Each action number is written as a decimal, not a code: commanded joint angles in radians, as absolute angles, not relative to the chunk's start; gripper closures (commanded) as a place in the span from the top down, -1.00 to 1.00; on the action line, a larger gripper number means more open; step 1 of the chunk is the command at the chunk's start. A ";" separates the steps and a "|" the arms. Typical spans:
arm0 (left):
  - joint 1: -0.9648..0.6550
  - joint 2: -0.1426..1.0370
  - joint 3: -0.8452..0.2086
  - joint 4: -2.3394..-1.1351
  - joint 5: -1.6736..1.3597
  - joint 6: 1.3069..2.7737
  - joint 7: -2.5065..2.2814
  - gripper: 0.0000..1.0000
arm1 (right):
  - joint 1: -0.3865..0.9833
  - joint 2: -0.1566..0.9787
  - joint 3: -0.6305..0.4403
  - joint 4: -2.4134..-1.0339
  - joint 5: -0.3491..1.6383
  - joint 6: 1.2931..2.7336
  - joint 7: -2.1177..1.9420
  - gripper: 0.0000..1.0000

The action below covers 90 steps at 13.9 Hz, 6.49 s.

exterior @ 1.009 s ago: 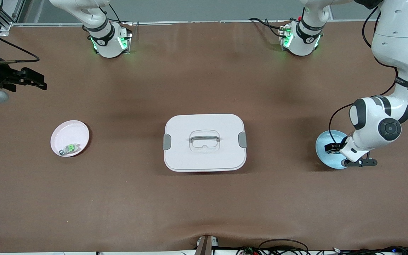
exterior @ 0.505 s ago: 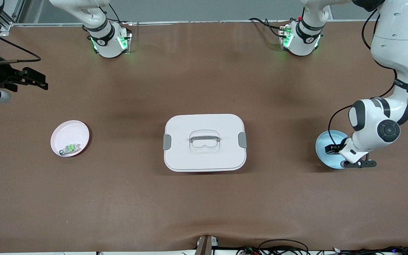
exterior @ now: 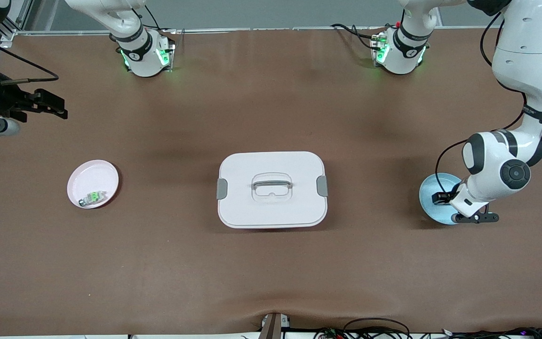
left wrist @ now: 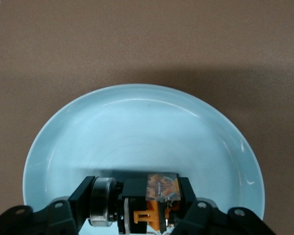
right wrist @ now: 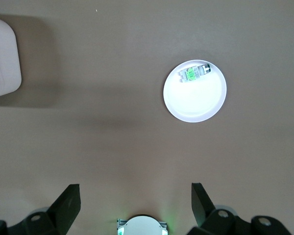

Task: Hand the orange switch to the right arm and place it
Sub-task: 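Lift the switch with the left gripper while the right gripper approaches, then carry the switch above the box toward the right gripper, then close the right gripper on the switch and open the left gripper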

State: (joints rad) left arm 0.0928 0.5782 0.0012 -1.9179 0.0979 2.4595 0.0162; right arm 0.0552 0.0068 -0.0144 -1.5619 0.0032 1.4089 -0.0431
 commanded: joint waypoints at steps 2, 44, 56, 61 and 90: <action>0.095 0.480 -0.012 -1.918 0.060 2.335 0.018 -1.00 | 0.089 -0.006 -0.015 -1.559 0.014 1.396 -0.021 1.00; -0.067 0.385 -0.417 -1.437 -0.636 1.742 -1.127 -1.00 | 0.722 -0.072 0.008 -2.016 0.502 2.466 0.902 1.00; -0.198 0.457 -0.416 -1.440 -0.736 1.871 -1.278 -1.00 | 0.772 0.041 0.006 -1.931 0.488 2.503 0.977 1.00; -0.218 0.451 -0.417 -1.442 -0.744 1.878 -1.279 -1.00 | 0.767 0.092 0.005 -1.881 0.486 2.505 0.983 1.00; -0.212 0.407 -0.403 -1.439 -0.608 1.870 -1.284 1.00 | 0.738 0.150 -0.002 -1.827 0.483 2.481 0.970 -0.79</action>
State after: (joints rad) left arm -0.2150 0.4414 -0.4096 -1.4364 -0.6695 1.8741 -1.2770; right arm 0.7509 0.1564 -0.0078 -1.8363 0.4865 2.4977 0.9639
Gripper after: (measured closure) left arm 0.000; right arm 0.590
